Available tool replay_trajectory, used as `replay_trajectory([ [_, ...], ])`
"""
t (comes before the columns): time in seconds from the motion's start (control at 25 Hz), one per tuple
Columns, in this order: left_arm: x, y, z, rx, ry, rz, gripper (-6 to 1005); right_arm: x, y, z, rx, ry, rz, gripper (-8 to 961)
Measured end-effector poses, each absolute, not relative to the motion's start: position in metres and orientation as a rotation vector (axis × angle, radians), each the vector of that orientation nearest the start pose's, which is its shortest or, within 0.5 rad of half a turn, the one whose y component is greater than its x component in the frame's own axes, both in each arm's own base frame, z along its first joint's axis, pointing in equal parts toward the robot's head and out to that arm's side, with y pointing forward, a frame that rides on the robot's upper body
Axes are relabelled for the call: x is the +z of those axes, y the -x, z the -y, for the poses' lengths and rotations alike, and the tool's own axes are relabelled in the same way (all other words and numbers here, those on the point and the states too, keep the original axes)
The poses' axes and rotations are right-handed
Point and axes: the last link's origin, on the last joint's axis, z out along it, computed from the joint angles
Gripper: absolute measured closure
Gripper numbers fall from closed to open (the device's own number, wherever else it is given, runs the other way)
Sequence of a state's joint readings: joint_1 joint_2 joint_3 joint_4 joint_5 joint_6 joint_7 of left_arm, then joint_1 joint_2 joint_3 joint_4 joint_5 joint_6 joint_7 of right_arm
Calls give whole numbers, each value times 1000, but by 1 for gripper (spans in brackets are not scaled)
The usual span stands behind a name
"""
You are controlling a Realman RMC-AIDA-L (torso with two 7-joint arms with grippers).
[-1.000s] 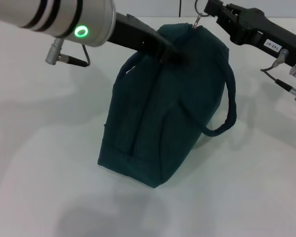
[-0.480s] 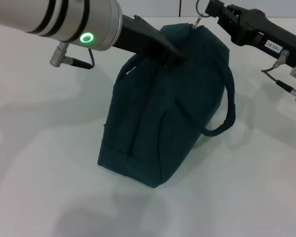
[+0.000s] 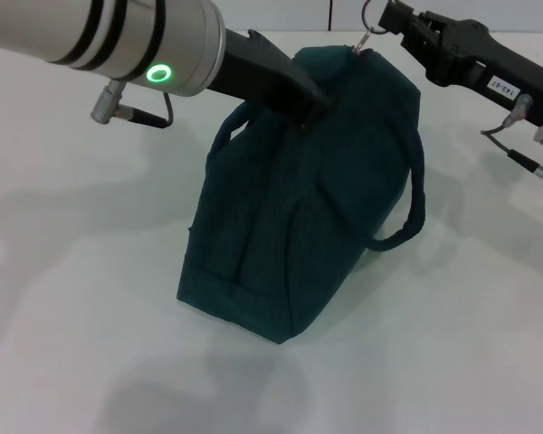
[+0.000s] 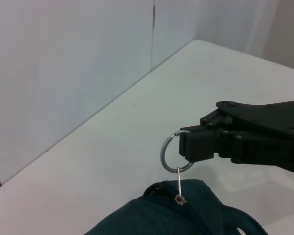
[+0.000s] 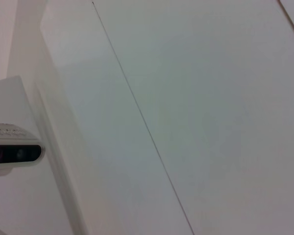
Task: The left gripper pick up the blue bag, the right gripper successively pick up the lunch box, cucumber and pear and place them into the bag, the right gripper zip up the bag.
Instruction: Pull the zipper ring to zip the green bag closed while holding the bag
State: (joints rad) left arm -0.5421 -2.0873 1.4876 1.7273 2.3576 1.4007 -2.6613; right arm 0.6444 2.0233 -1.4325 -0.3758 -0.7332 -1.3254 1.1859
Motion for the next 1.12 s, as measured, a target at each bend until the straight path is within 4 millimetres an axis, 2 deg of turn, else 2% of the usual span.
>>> replay_trajectory([
  [0.04, 14, 72, -341, -77, 2651, 602, 928, -15, -179, -381, 1369, 2338, -628, 950],
  [0.24, 18, 69, -337, -94, 2650, 563, 940, -14, -188, -383, 1351, 2295, -681, 950],
  [0.52, 22, 59, -328, -193, 2706, 498, 918, -14, -224, -387, 1223, 2179, -834, 949],
  [0.76, 24, 57, -328, -230, 2709, 478, 900, -19, -242, -383, 1150, 2152, -905, 948],
  [1.12, 28, 57, -329, -301, 2709, 469, 872, -25, -251, -382, 1094, 2139, -953, 947],
])
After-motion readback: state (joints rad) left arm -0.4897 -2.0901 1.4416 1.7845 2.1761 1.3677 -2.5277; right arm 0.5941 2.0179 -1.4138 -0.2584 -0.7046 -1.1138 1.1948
